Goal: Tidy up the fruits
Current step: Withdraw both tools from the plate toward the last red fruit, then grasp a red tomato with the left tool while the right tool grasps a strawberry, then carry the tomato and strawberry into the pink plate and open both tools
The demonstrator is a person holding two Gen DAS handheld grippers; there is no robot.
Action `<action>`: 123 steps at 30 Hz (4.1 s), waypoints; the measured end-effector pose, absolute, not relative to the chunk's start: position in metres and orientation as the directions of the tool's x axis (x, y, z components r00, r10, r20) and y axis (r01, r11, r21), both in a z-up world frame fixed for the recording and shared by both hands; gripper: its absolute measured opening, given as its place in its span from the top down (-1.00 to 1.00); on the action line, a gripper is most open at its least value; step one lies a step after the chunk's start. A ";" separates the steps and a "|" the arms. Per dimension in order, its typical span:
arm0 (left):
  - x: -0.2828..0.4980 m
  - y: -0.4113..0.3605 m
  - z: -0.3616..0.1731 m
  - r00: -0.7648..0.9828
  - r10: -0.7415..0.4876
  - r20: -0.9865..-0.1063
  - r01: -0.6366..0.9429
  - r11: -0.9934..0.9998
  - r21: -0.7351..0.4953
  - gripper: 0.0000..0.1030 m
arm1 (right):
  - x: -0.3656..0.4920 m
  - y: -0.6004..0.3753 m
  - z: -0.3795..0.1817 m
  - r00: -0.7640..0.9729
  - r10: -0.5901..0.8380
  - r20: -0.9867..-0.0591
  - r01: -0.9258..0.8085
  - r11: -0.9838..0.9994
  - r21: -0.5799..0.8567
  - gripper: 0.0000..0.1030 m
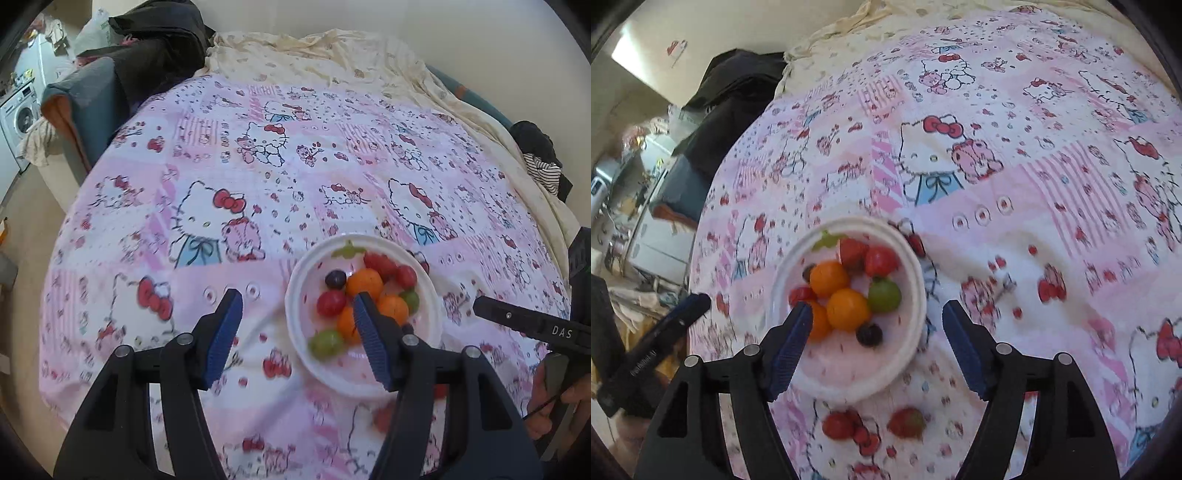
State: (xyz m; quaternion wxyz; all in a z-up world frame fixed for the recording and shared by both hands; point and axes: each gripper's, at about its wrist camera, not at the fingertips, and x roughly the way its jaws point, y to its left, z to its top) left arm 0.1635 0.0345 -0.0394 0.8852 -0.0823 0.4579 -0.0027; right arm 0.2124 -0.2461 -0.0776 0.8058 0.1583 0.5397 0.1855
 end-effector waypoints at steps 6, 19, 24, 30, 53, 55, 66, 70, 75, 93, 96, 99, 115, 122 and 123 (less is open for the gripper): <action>0.129 0.038 -0.034 0.577 -0.077 -0.813 -0.089 0.984 -0.156 -0.14 | 0.178 -0.248 -0.077 0.330 0.433 -0.839 -0.143 0.901 0.409 -0.46; 0.081 0.018 -0.050 0.511 -0.029 -0.859 -0.093 0.992 -0.089 -0.14 | 0.150 -0.209 -0.126 0.201 0.206 -0.958 -0.355 0.926 0.125 -0.45; 0.080 0.016 -0.062 0.484 -0.024 -0.875 -0.088 0.993 -0.076 -0.14 | 0.143 -0.186 -0.141 0.175 0.170 -0.970 -0.444 0.893 0.076 -0.33; 0.087 0.014 -0.075 0.448 -0.042 -0.893 -0.094 0.991 -0.094 -0.14 | 0.146 -0.179 -0.149 0.185 0.139 -0.973 -0.475 0.880 0.035 0.09; 0.112 -0.067 -0.128 0.323 -0.178 -0.929 0.106 0.983 -0.152 -0.14 | 0.161 -0.247 -0.106 0.157 0.339 -0.928 -0.248 0.923 0.296 0.49; 0.115 -0.074 -0.133 0.309 -0.186 -0.933 0.118 0.981 -0.156 -0.12 | 0.165 -0.249 -0.109 0.146 0.356 -0.923 -0.220 0.921 0.321 0.43; 0.114 -0.077 -0.137 0.315 -0.194 -0.929 0.153 0.976 -0.152 0.43 | 0.175 -0.216 -0.137 0.091 0.347 -0.934 -0.269 0.911 0.312 0.11; 0.108 -0.063 -0.127 0.341 -0.183 -0.922 0.128 0.981 -0.147 0.43 | 0.178 -0.199 -0.146 0.111 0.288 -0.951 -0.311 0.919 0.242 -0.34; 0.100 -0.043 -0.114 0.366 -0.152 -0.918 0.079 0.988 -0.132 0.43 | 0.173 -0.178 -0.150 0.150 0.199 -0.968 -0.411 0.903 0.122 0.34; 0.106 0.006 -0.064 0.534 -0.040 -0.844 -0.093 0.990 -0.106 0.43 | 0.157 -0.244 -0.061 0.343 0.433 -0.834 -0.258 0.897 0.360 0.36; 0.114 0.007 -0.059 0.542 -0.045 -0.839 -0.086 0.990 -0.108 0.43 | 0.165 -0.248 -0.054 0.372 0.493 -0.786 -0.241 0.869 0.432 0.36; 0.123 0.005 -0.061 0.537 -0.060 -0.841 -0.079 0.990 -0.121 0.43 | 0.177 -0.245 -0.058 0.366 0.538 -0.759 -0.233 0.843 0.485 0.36; 0.165 -0.041 -0.115 0.413 -0.166 -0.895 0.026 0.985 -0.171 0.41 | 0.208 -0.211 -0.127 0.200 0.569 -0.797 -0.173 0.822 0.543 0.35; 0.166 -0.042 -0.116 0.424 -0.161 -0.891 0.018 0.985 -0.169 0.17 | 0.212 -0.212 -0.135 0.192 0.585 -0.788 -0.128 0.811 0.571 -0.05; 0.166 -0.042 -0.115 0.424 -0.164 -0.891 0.018 0.985 -0.173 0.04 | 0.212 -0.213 -0.134 0.199 0.593 -0.780 -0.128 0.805 0.579 -0.29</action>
